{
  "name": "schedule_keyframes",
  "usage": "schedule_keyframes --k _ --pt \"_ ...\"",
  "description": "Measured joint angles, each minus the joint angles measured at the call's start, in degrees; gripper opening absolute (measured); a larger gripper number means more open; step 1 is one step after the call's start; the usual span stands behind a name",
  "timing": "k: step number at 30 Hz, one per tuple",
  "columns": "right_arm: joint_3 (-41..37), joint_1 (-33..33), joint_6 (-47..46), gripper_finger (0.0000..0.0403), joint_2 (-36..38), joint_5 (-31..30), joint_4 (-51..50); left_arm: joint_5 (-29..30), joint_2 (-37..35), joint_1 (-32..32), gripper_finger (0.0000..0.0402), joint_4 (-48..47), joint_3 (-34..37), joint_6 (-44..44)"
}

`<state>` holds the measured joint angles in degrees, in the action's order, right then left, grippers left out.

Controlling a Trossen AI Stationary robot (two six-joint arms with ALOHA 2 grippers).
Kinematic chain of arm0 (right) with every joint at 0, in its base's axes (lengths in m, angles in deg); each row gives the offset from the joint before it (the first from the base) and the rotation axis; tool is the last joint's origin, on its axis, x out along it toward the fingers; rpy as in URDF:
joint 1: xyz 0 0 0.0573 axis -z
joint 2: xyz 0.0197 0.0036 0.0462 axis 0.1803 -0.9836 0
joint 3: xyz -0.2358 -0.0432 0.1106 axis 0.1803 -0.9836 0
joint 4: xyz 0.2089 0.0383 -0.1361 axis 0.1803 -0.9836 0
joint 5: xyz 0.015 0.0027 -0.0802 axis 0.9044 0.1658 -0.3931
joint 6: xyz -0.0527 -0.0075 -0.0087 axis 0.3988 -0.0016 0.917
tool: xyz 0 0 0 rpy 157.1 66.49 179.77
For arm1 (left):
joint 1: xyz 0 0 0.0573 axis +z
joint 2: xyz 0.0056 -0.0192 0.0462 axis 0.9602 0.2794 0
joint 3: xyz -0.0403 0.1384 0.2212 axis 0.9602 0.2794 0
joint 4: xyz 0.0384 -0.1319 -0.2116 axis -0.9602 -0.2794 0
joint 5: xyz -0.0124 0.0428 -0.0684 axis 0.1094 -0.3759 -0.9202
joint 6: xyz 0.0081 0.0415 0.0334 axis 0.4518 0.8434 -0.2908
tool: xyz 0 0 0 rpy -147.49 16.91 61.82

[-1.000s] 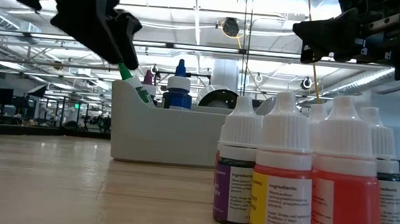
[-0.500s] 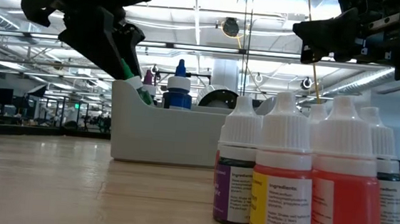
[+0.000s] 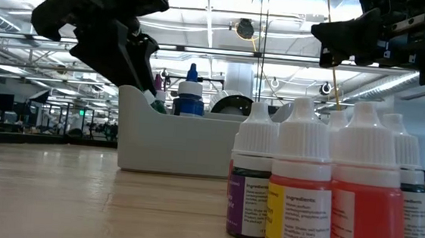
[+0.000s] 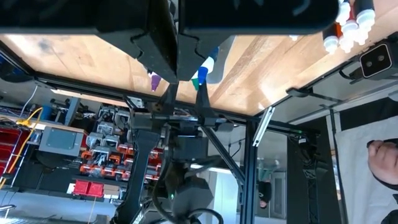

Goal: Pick & Place food coloring
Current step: Adjust the large green food coloring bottle on the gray bin

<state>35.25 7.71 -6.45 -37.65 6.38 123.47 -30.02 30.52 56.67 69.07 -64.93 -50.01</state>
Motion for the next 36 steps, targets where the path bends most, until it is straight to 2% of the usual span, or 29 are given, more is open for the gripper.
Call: schedule_keyframes --k 7,10,13,19,21,29,36 --pt "0.0 0.0 0.0 0.0000 0.0 0.0 0.0 -0.7 0.3 0.4 0.0212 0.5 0.0 -1.2" --pt "0.0 0.0 0.0 0.0000 0.0 0.0 0.0 -1.4 0.3 0.6 0.0193 -0.4 0.0 -3.2" --pt "0.0 0.0 0.0 0.0000 0.0 0.0 0.0 -3.4 0.3 1.1 0.0148 -1.8 0.0 -4.8" --pt "0.0 0.0 0.1 0.0000 0.0 0.0 0.0 -4.1 0.3 1.3 0.0030 -2.4 0.0 -3.9" --pt "0.0 0.0 0.1 0.0000 0.0 0.0 0.1 -4.5 0.3 1.2 0.0008 -2.6 -0.2 -2.8" --pt "0.0 0.0 0.3 0.0000 0.0 0.0 0.2 -3.7 0.4 0.7 0.0008 -4.7 -4.5 1.0" --pt "0.8 0.0 -0.4 0.0000 0.1 -0.1 -3.1 -2.9 0.4 -2.9 0.0009 -4.6 -10.4 7.6"
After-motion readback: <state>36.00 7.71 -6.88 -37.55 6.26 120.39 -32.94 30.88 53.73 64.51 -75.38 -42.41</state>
